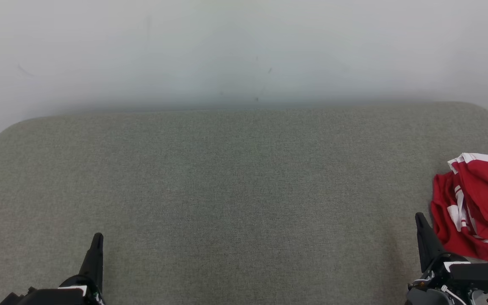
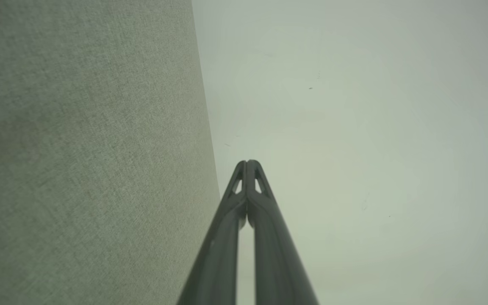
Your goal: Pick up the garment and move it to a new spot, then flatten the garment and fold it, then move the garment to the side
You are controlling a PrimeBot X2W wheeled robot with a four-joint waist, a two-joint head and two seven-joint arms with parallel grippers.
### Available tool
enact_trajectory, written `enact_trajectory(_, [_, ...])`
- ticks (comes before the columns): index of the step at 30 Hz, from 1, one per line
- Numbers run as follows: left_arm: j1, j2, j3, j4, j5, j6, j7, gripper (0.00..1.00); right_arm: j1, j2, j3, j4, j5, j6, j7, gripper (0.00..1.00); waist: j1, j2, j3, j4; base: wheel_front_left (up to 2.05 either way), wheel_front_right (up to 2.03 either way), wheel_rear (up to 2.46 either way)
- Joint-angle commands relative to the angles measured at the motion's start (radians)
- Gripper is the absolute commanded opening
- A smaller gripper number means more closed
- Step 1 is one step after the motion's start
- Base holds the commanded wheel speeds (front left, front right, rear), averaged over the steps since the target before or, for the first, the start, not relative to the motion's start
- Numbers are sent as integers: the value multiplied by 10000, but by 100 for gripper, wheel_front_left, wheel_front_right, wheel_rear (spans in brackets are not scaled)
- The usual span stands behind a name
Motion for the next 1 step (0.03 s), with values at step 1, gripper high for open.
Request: enact_trajectory(1, [-107,52,33,11,-48,-32,1,0,-85,19,-13,-13,17,7,23,0,0,0,0,0,0,0,0])
